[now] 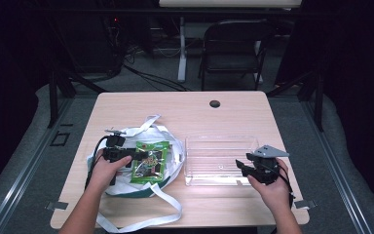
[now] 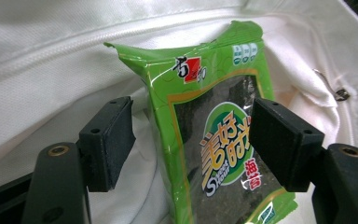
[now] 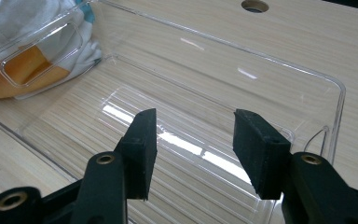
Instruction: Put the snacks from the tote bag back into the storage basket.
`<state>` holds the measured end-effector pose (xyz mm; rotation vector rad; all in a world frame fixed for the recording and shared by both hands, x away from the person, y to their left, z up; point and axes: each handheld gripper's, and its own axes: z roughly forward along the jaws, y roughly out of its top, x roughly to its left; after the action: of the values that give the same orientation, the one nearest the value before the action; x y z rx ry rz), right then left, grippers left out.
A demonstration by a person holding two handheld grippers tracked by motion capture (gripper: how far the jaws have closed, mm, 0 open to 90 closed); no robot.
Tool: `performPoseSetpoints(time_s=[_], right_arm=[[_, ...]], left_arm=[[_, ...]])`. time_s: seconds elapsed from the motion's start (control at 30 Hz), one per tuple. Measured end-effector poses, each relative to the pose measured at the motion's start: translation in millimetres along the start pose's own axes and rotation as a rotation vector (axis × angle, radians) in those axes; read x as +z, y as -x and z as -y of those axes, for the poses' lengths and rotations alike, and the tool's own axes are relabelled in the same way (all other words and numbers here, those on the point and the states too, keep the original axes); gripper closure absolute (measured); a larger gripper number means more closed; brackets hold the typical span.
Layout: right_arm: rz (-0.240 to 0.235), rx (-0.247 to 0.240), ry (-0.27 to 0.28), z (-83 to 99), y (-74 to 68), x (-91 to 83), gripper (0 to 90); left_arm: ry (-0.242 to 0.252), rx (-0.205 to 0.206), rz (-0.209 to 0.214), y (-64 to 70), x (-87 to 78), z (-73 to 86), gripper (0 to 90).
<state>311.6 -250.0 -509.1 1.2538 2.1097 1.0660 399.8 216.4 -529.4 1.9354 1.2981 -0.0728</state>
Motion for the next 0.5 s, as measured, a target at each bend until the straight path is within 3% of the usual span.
performPoseSetpoints(time_s=[0.5], right_arm=[[-0.006,0.001,0.008,0.3,-0.1,0.1,49.8]], left_arm=[[-0.054,-0.005,0.055,-0.8,18.4,-0.7,31.2]])
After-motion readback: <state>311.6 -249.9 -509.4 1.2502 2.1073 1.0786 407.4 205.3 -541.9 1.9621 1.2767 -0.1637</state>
